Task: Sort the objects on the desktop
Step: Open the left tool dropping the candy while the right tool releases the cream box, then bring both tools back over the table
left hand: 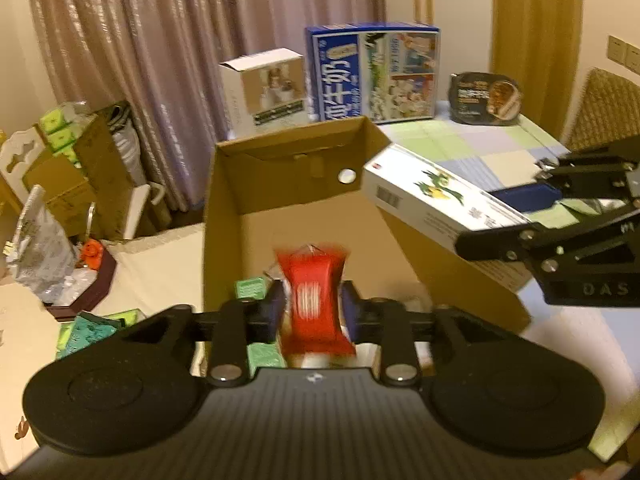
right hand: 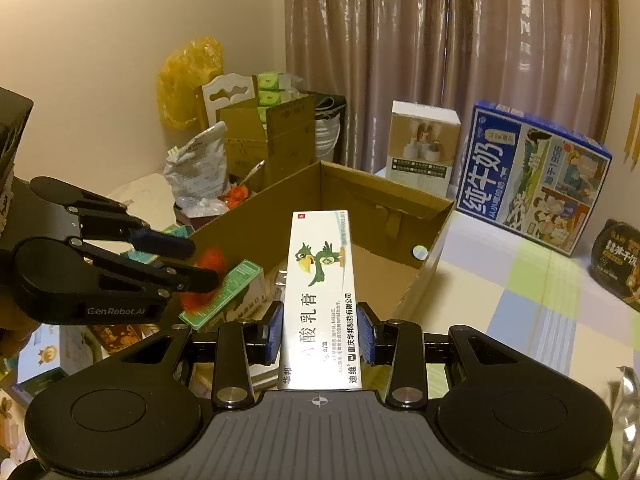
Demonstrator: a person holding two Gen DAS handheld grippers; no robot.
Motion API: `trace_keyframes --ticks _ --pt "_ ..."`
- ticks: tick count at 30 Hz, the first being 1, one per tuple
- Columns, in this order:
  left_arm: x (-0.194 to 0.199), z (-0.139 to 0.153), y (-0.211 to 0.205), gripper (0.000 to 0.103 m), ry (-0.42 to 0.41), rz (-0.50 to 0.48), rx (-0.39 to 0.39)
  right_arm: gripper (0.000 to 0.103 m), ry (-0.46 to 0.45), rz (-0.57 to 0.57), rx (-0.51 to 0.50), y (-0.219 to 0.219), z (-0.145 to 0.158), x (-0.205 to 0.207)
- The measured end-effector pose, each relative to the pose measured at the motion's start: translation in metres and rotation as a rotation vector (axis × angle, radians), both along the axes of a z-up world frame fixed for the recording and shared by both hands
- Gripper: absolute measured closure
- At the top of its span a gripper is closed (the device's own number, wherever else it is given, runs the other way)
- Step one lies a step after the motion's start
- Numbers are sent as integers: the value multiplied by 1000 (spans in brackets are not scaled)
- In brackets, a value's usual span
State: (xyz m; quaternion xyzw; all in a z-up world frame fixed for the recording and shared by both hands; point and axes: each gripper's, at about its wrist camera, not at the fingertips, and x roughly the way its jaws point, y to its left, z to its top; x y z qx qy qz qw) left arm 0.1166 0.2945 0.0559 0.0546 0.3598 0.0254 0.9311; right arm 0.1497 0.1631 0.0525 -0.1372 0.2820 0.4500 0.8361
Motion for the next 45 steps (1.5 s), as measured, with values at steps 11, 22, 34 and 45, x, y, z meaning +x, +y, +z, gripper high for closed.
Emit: trace_keyframes --ticks 11,22,34,45 --pt "-17 -5 14 72 -14 41 -21 68 24 -4 2 15 -8 7" --pt "-37 1 17 65 -39 74 -52 40 39 -18 47 -2 -5 2" --pt "-78 22 -41 46 -95 18 -49 28 165 -260 20 -151 -37 -44" --pt "-101 13 -152 22 -59 -189 -82 26 192 -531 -6 -285 -42 -67"
